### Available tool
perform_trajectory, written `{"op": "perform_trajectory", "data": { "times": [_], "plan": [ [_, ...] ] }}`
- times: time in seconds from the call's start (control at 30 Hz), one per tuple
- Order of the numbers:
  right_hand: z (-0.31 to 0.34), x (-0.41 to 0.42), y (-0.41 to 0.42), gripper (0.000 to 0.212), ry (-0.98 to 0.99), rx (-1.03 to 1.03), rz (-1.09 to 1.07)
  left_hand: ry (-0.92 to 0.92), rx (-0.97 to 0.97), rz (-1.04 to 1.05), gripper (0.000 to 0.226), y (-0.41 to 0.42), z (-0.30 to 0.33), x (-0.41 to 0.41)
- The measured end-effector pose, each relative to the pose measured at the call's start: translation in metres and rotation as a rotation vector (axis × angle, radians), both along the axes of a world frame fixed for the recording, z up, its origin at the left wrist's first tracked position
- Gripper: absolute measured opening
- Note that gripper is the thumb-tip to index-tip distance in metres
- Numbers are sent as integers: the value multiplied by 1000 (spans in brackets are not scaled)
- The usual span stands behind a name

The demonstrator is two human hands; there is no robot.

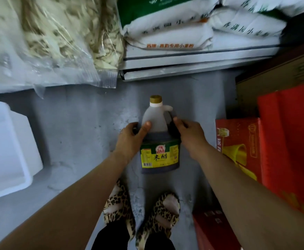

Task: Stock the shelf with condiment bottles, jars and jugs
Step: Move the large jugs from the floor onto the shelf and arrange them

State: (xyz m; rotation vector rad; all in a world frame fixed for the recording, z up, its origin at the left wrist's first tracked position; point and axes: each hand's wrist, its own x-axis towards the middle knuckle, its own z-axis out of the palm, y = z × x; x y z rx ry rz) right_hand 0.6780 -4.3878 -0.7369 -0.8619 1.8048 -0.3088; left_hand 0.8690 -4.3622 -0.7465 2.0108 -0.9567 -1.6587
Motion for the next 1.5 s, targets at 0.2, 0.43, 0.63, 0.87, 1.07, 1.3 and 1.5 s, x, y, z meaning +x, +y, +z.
{"op": "perform_trajectory", "data": {
  "times": [0.2, 0.43, 0.63, 0.87, 1.07, 1.3, 1.5],
  "plan": [
    [126, -4, 15, 34, 30, 31, -117, 4, 1, -89, 56, -8, 129, -1],
    [310, 5, 3, 39, 110, -39, -158, 22, -78, -188, 56, -36, 315, 11],
    [478, 16, -36, 50, 201, -187, -154, -18, -252, -226, 70, -77, 488, 22],
    [684, 8, -84, 56, 348, -567, -168, 17, -536, -288, 64, -142, 686, 13],
    [814, -36, -117, 47, 356, -836, -281, 129, -758, -467, 75, -175, 812, -19],
    [884, -120, -159, 50, 259, -1002, -348, 60, -1006, -491, 71, -225, 884, -102],
    [911, -228, -222, 53, 230, -1080, -427, 1, -1100, -507, 81, -296, 916, -216]
  ]
}}
